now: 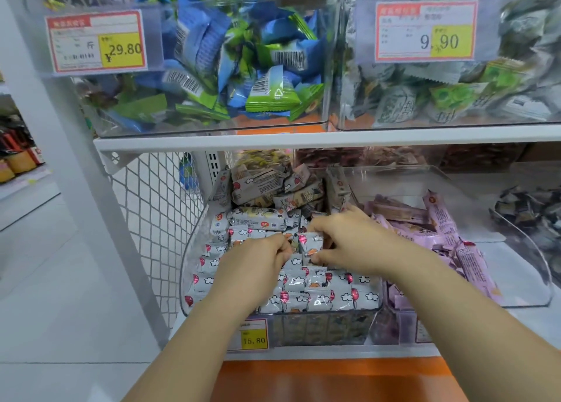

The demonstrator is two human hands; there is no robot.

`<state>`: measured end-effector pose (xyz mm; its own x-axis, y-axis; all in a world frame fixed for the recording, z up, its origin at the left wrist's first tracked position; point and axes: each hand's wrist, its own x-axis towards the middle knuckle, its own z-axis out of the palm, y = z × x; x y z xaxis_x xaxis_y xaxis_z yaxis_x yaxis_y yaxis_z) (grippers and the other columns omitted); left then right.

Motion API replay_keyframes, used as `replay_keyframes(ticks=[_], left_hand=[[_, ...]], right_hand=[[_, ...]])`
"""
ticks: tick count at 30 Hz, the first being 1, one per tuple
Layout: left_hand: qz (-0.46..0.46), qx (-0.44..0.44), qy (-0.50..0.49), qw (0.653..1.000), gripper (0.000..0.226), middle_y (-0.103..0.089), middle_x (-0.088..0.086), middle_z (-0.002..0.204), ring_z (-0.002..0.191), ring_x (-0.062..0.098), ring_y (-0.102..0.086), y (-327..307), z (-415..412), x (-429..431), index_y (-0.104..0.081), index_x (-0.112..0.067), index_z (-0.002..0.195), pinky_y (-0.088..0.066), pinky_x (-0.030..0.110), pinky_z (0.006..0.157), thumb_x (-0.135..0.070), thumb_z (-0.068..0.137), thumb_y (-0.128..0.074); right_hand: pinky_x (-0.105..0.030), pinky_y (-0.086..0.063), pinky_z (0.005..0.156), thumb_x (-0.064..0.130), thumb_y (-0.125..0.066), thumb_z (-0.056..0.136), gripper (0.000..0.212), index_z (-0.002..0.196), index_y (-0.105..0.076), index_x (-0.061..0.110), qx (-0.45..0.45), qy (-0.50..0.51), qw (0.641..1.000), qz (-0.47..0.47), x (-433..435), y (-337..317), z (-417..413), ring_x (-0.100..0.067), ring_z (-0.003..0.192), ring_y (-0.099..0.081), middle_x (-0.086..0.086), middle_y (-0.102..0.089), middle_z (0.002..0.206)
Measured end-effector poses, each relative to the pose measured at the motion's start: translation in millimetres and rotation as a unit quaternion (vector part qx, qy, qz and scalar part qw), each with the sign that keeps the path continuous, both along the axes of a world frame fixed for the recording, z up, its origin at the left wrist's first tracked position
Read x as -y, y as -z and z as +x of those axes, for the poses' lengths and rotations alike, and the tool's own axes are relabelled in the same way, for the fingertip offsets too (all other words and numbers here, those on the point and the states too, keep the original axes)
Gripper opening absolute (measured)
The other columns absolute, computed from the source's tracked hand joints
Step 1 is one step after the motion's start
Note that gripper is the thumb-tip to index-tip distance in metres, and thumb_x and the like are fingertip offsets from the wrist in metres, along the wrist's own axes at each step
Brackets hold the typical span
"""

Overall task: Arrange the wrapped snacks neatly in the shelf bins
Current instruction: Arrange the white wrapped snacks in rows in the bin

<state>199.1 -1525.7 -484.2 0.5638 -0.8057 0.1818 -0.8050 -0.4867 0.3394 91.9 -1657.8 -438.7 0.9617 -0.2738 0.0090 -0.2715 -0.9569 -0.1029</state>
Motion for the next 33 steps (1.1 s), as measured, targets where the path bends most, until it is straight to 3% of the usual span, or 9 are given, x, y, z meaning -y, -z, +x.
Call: replay_keyframes(ticks=[4,7,9,12,15,20,28,31,33], left_hand=[[0.037,-0.055,0.021,0.998,0.016,-0.054,-0.011,0.066,0.064,0.012,-0.056,-7,5,1,-0.051,-0.032,0.083,-0.038,0.024,0.053,-0.027,0.096,-0.045],[0.045,-0.175,0.062,0.982,0.015,-0.059,-0.007,0.075,0.062,0.012,-0.055,-24,12,9,-0.057,-0.034,0.086,-0.046,0.026,0.054,-0.030,0.096,-0.046],[0.058,-0.197,0.094,0.974,0.017,-0.066,-0.001,0.092,0.073,0.013,-0.062,-34,13,19,-0.060,-0.036,0.102,-0.050,0.030,0.067,-0.039,0.096,-0.044],[0.127,-0.194,0.137,0.963,0.033,-0.063,0.003,0.121,0.110,0.019,-0.059,-41,9,38,-0.056,-0.034,0.123,-0.046,0.037,0.097,-0.045,0.096,-0.041],[0.217,-0.179,0.178,0.943,0.039,-0.047,-0.007,0.141,0.126,0.012,-0.045,-44,6,52,-0.048,-0.026,0.135,-0.032,0.028,0.106,-0.037,0.098,-0.041],[0.277,-0.170,0.178,0.929,0.046,-0.035,-0.007,0.149,0.136,0.011,-0.033,-34,10,61,-0.041,-0.023,0.140,-0.023,0.028,0.113,-0.037,0.097,-0.045],[0.292,-0.216,0.175,0.915,0.047,-0.040,-0.011,0.144,0.131,0.009,-0.038,-33,17,66,-0.047,-0.026,0.135,-0.025,0.033,0.114,-0.047,0.093,-0.045],[0.239,-0.227,0.164,0.930,0.032,-0.058,-0.008,0.121,0.113,0.013,-0.055,-38,11,72,-0.064,-0.029,0.094,-0.039,0.032,0.102,-0.055,0.088,-0.046],[0.251,-0.180,0.155,0.938,0.037,-0.062,-0.001,0.088,0.080,0.015,-0.059,-36,1,80,-0.058,-0.021,0.076,-0.045,0.034,0.077,-0.054,0.089,-0.047]], right_hand=[[-0.045,-0.003,0.118,0.042,-0.051,0.092,0.022,0.108,-0.055,0.027,-0.061,-0.010,0.998,-0.031,2,-1,-1,-0.019,0.102,-0.055,0.019,-0.042,0.070],[-0.041,-0.020,0.116,0.039,-0.053,0.092,0.015,0.103,-0.062,0.034,0.000,-0.024,0.997,0.079,7,-3,-5,-0.012,0.095,-0.056,0.022,-0.055,0.077],[-0.028,-0.039,0.100,0.034,-0.055,0.092,0.026,0.117,-0.063,0.030,0.111,0.021,0.975,0.189,15,-6,-15,-0.004,0.100,-0.056,0.020,-0.064,0.105],[-0.020,-0.041,0.089,0.030,-0.059,0.090,0.028,0.117,-0.064,0.028,0.236,0.098,0.941,0.220,33,-6,-39,-0.003,0.104,-0.057,0.017,-0.063,0.112],[-0.027,-0.045,0.096,0.032,-0.064,0.085,0.033,0.118,-0.064,0.027,0.211,0.139,0.911,0.326,45,1,-61,-0.004,0.101,-0.061,0.013,-0.065,0.113],[-0.014,-0.045,0.090,0.022,-0.065,0.087,0.036,0.122,-0.059,0.027,0.184,0.117,0.887,0.407,49,14,-70,0.008,0.098,-0.058,0.020,-0.061,0.114],[-0.006,-0.047,0.069,0.023,-0.060,0.090,0.042,0.132,-0.053,0.028,0.181,0.112,0.884,0.416,47,15,-74,-0.001,0.099,-0.062,0.042,-0.040,0.095],[-0.010,-0.050,0.063,0.022,-0.059,0.091,0.041,0.131,-0.052,0.028,0.184,0.118,0.881,0.419,47,14,-74,-0.005,0.096,-0.064,0.038,-0.043,0.095],[-0.011,-0.051,0.064,0.023,-0.060,0.091,0.040,0.130,-0.053,0.028,0.183,0.120,0.877,0.427,46,13,-74,-0.013,0.097,-0.066,0.038,-0.044,0.092]])
